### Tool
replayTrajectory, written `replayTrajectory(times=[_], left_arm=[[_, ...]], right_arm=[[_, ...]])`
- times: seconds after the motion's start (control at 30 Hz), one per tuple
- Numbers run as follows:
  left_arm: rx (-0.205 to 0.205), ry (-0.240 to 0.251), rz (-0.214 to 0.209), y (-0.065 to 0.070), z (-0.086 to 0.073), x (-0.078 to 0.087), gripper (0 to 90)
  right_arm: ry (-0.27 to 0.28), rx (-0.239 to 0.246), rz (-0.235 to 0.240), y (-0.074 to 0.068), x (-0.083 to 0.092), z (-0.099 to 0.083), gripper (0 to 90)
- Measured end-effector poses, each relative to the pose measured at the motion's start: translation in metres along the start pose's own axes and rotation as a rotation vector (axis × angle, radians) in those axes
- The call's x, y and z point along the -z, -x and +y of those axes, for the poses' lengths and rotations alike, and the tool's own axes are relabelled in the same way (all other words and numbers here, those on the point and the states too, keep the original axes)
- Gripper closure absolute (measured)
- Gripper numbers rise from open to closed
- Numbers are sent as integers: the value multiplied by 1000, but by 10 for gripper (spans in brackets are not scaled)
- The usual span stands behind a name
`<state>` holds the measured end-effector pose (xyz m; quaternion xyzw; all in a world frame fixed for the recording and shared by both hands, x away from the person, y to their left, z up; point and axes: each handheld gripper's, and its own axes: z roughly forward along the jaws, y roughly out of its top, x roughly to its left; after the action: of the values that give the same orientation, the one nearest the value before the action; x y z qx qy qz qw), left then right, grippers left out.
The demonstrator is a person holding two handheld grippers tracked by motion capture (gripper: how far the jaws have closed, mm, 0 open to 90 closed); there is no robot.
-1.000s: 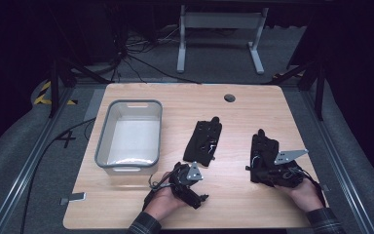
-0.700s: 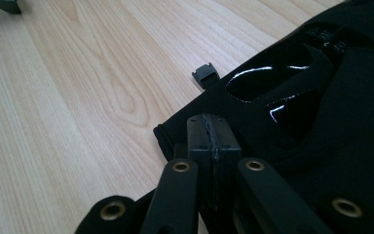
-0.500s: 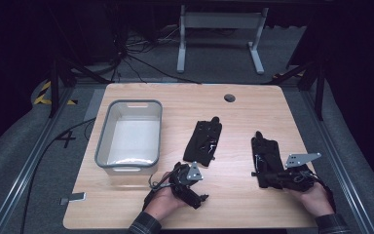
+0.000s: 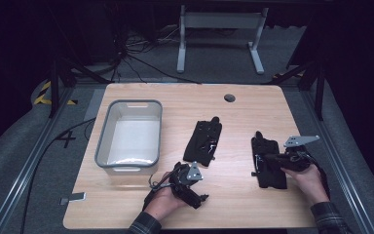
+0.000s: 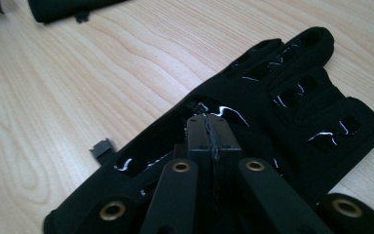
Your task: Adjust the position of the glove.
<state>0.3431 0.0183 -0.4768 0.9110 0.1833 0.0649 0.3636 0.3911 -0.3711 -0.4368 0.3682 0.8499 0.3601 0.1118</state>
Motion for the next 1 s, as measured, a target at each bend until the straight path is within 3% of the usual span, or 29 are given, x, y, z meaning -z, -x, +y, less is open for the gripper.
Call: replayTrajectory(times=[0.3,0.43,0.77,1.0], left_arm=[[0,1,0,0,0,0,1],[0,0,1,0,0,0,1],[0,0,1,0,0,0,0],[-1,0,1,0,0,0,0]], right_arm=[[-27,-22,4,8,-11,-2,900],[-29,-5,27,5,-13,-2,900],[-45,77,97,-18,-20,1,900],[-43,83,112,-37,-20,-3,900]])
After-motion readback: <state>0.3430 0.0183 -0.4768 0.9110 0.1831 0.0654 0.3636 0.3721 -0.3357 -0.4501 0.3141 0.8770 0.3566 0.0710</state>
